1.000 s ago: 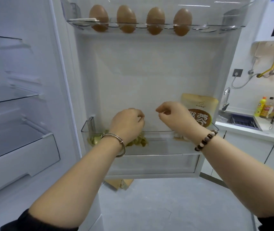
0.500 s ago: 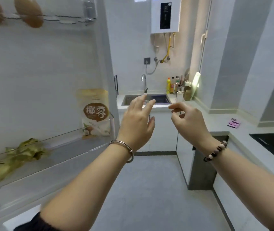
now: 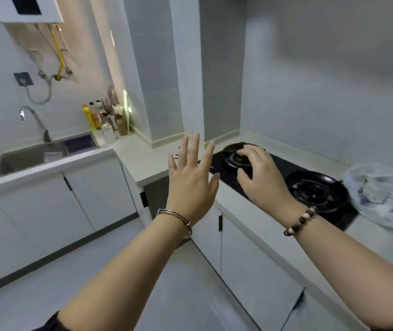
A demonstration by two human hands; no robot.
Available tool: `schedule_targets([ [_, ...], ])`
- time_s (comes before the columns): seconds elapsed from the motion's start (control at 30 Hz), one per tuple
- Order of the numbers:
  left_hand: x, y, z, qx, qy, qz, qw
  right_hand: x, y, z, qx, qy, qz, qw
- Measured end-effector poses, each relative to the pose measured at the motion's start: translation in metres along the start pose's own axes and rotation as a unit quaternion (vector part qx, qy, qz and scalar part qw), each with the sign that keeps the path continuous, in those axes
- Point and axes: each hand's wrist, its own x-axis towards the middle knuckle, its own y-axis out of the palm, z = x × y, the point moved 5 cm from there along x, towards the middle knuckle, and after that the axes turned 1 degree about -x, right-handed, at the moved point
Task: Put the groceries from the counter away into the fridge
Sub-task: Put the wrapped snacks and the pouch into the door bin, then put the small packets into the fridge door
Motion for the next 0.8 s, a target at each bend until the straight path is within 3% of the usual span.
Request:
schedule_targets([
  [0.47, 0.091, 0.177, -0.186, -0.124, 0.140, 0.086, 0.979, -0.036, -0.091, -0.232, -0.169, 0.189, -0.029, 0.967],
  [0.8, 0.157, 0.300, -0.250, -0.223, 0.243, 0.189, 0.925, -0.033, -0.114, -0.347, -0.239, 0.327, -0.055, 0.913],
])
